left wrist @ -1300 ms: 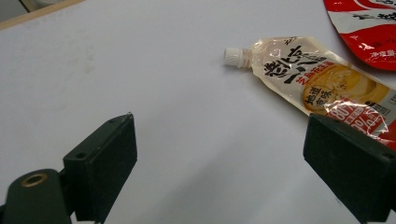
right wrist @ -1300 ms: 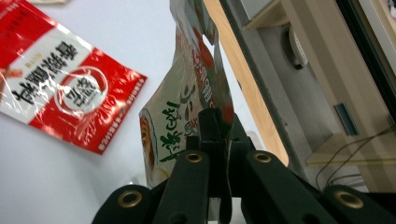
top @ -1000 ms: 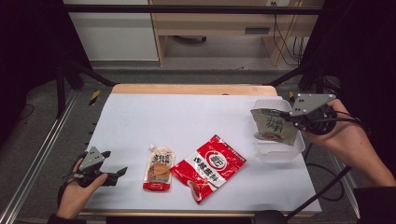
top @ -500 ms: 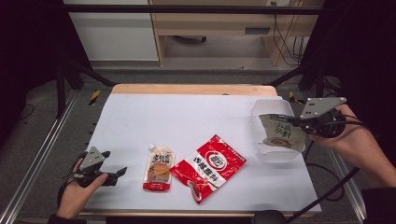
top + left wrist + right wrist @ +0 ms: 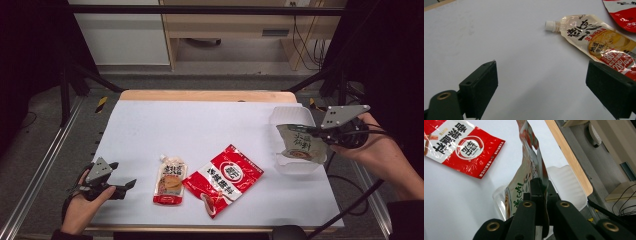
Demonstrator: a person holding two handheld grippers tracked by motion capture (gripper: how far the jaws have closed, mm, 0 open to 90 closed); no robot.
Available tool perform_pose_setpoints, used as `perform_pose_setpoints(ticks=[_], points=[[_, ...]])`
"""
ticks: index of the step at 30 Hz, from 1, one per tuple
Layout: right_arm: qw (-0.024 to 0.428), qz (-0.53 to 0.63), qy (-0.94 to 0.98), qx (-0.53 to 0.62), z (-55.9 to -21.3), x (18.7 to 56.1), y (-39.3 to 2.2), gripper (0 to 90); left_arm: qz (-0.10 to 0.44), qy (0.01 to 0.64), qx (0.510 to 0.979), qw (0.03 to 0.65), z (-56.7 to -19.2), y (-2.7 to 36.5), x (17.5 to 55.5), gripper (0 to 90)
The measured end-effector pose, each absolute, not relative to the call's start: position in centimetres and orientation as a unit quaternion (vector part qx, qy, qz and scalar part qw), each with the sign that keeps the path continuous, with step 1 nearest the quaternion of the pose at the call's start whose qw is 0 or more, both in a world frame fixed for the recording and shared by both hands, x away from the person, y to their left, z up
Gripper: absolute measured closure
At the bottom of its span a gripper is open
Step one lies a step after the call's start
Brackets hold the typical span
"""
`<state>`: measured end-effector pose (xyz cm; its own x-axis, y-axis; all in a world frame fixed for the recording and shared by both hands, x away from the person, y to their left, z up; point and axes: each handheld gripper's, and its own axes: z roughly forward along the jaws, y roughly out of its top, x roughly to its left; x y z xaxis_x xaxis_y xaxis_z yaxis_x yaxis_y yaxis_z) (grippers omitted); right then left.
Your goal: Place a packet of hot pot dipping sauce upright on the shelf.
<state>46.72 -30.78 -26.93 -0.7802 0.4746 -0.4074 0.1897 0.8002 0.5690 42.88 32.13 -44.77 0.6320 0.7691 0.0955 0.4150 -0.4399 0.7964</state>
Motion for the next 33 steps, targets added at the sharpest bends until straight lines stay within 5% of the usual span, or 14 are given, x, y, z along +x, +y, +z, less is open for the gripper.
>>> perform_pose_setpoints(ticks=[21, 33], points=[[0.24, 0.249, 0.927, 0.146, -26.4, 47.1, -29.8, 90.0, 0.229, 0.361, 0.818, 0.385, -44.8, 32.0, 42.9, 10.3], [0.211, 0.237, 0.932, 0.173, -30.8, 49.4, -30.5, 88.2, 0.23, 0.362, 0.818, 0.383, -44.8, 32.1, 42.9, 10.3]])
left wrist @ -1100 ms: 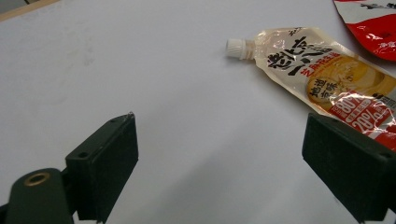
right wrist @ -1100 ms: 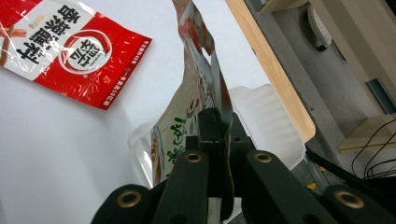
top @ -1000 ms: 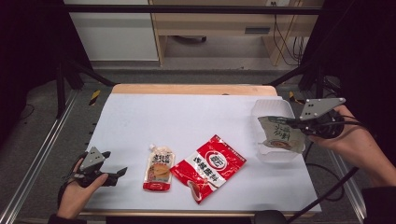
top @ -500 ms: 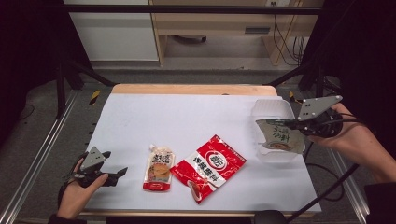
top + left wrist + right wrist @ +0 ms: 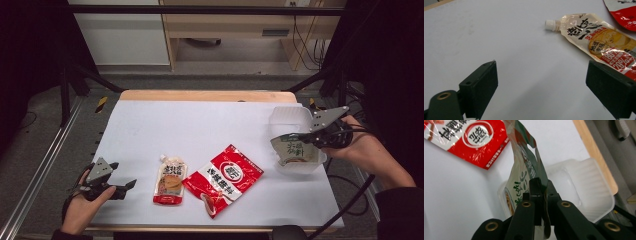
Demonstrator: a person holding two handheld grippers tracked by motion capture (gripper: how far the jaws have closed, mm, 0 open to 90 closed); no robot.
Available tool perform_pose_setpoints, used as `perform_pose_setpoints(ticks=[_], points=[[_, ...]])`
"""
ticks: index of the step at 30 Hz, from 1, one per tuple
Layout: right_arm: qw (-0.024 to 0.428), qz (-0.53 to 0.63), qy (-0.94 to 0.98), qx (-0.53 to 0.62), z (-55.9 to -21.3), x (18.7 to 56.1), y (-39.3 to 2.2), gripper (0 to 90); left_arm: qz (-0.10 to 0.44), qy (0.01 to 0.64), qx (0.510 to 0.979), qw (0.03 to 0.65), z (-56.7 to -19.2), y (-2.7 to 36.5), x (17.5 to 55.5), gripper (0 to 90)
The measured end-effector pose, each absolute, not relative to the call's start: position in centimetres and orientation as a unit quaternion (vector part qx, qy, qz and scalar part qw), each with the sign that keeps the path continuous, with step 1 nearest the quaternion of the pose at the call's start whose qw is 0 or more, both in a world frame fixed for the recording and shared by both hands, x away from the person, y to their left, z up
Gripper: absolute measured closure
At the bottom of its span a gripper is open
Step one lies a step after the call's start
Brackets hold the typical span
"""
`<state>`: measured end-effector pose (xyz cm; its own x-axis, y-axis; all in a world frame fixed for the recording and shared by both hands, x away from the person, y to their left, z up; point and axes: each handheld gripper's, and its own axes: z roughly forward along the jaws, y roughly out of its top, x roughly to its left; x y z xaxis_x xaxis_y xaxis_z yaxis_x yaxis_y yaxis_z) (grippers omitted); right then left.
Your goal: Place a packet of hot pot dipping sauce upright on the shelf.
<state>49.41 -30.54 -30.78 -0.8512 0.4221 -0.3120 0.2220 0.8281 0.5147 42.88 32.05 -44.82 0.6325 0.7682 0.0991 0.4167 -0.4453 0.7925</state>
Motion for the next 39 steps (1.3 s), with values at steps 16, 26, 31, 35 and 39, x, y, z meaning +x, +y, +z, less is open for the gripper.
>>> perform_pose_setpoints(ticks=[16, 26, 31, 35, 39], points=[[0.22, 0.246, 0.908, 0.257, -32.5, 48.8, -33.0, 52.1, 0.229, 0.36, 0.82, 0.381, -44.9, 31.9, 42.9, 10.3], [0.263, 0.28, 0.889, 0.249, -30.7, 46.1, -27.6, 19.0, 0.228, 0.358, 0.822, 0.379, -45.0, 31.7, 42.9, 10.3], [0.274, 0.304, 0.883, 0.229, -30.3, 45.0, -23.3, 14.6, 0.229, 0.356, 0.823, 0.379, -45.0, 31.5, 42.8, 9.9], [0.274, 0.326, 0.881, 0.207, -30.5, 44.4, -19.5, 13.6, 0.23, 0.354, 0.824, 0.378, -45.0, 31.5, 42.8, 9.6], [0.264, 0.328, 0.887, 0.19, -31.6, 44.2, -16.4, 14.7, 0.231, 0.355, 0.823, 0.379, -45.0, 31.4, 42.8, 9.2]])
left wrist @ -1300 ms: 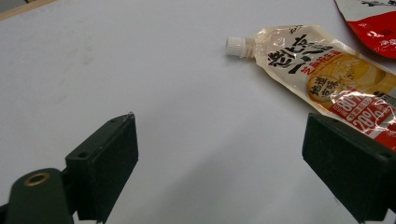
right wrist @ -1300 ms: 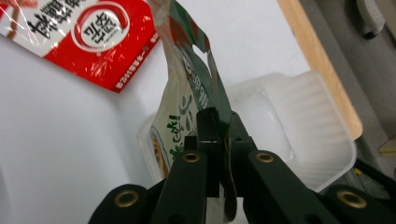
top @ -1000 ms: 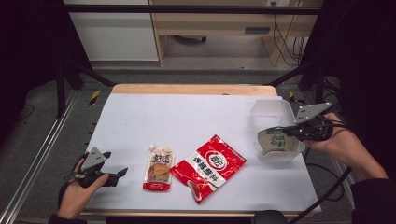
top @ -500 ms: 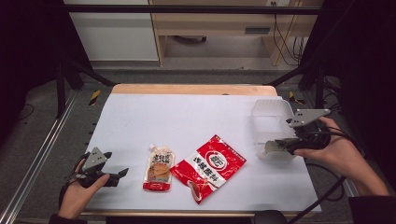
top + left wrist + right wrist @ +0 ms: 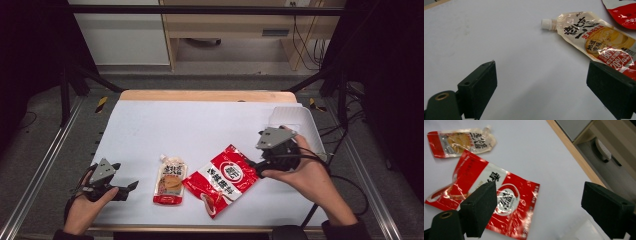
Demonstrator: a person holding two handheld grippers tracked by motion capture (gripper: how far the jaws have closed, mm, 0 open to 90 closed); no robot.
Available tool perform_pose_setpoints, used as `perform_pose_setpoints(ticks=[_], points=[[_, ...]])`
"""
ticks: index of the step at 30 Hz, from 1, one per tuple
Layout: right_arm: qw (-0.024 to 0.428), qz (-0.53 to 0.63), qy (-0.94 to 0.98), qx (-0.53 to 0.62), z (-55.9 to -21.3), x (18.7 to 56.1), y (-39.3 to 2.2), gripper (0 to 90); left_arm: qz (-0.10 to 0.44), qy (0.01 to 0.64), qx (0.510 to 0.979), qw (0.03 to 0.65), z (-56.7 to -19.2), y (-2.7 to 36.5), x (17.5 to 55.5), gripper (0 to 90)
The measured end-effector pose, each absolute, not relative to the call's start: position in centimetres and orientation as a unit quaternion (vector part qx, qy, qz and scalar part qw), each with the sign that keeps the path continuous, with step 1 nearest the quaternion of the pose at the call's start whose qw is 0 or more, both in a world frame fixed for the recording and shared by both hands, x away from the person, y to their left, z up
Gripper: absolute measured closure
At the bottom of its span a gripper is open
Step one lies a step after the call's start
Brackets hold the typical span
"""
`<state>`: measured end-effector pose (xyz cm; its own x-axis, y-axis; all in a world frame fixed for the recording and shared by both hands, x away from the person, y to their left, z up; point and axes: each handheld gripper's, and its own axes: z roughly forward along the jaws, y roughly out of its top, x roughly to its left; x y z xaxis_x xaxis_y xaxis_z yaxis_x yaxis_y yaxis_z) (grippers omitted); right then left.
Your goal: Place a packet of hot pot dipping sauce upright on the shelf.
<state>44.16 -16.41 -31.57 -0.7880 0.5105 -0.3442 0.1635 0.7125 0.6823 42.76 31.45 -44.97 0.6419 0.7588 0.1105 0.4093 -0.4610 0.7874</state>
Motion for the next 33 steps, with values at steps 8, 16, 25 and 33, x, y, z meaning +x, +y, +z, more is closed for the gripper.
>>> perform_pose_setpoints(ticks=[8, 16, 25, 33], points=[[0.25, 0.344, 0.888, 0.175, -33.9, 44.4, -11.9, 17.1, 0.228, 0.351, 0.825, 0.381, -45.0, 31.2, 42.7, 8.7], [0.231, 0.362, 0.88, 0.204, -36.0, 45.7, -8.5, 18.9, 0.228, 0.346, 0.826, 0.381, -44.9, 31.0, 42.5, 8.4], [0.235, 0.371, 0.874, 0.206, -37.2, 46.0, -4.9, 30.1, 0.225, 0.336, 0.83, 0.385, -44.6, 30.5, 42.1, 8.1], [0.221, 0.373, 0.874, 0.219, -38.4, 47.0, -2.4, 37.0, 0.225, 0.32, 0.834, 0.389, -44.5, 29.4, 41.7, 8.4]])
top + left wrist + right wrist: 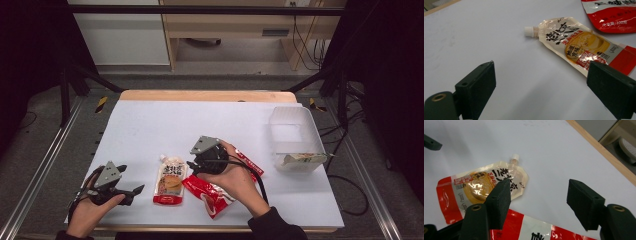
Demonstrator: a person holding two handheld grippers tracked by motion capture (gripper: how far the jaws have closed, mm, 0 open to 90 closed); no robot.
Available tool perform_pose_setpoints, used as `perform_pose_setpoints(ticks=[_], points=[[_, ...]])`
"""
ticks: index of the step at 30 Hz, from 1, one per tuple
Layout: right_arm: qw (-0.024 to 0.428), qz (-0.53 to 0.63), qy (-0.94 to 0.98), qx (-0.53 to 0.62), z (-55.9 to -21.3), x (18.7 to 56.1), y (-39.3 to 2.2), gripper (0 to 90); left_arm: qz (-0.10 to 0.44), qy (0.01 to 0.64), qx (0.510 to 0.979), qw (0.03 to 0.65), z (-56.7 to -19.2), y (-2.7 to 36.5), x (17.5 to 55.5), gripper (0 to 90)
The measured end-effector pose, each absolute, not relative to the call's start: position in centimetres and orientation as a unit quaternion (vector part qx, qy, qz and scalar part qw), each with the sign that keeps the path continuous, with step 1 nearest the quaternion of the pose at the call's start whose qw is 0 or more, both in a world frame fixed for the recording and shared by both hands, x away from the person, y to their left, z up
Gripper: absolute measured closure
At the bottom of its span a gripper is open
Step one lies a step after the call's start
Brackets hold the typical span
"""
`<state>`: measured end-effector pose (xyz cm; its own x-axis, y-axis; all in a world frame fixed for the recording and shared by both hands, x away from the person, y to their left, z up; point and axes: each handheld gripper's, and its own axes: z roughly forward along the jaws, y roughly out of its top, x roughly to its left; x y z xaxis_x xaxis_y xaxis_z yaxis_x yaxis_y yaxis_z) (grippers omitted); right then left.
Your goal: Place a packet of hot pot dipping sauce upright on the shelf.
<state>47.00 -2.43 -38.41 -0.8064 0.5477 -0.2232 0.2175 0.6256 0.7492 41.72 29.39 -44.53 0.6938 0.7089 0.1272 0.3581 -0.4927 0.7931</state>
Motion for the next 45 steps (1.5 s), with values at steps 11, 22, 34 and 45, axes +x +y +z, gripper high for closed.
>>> perform_pose_setpoints(ticks=[11, 22, 34, 45], points=[[0.187, 0.361, 0.886, 0.222, -41.7, 49.1, 0.7, 48.3, 0.217, 0.3, 0.842, 0.392, -44.8, 27.3, 40.5, 7.3], [0.147, 0.359, 0.888, 0.245, -45.3, 51.4, 2.8, 51.1, 0.207, 0.285, 0.856, 0.378, -45.4, 25.6, 40.2, 7.2], [0.121, 0.359, 0.887, 0.265, -46.2, 51.9, 3.2, 50.9, 0.213, 0.294, 0.849, 0.384, -45.1, 26.1, 40.4, 7.9], [0.104, 0.349, 0.893, 0.266, -47.1, 52.1, 3.4, 50.3, 0.213, 0.294, 0.849, 0.383, -45.0, 26.1, 40.6, 8.8]])
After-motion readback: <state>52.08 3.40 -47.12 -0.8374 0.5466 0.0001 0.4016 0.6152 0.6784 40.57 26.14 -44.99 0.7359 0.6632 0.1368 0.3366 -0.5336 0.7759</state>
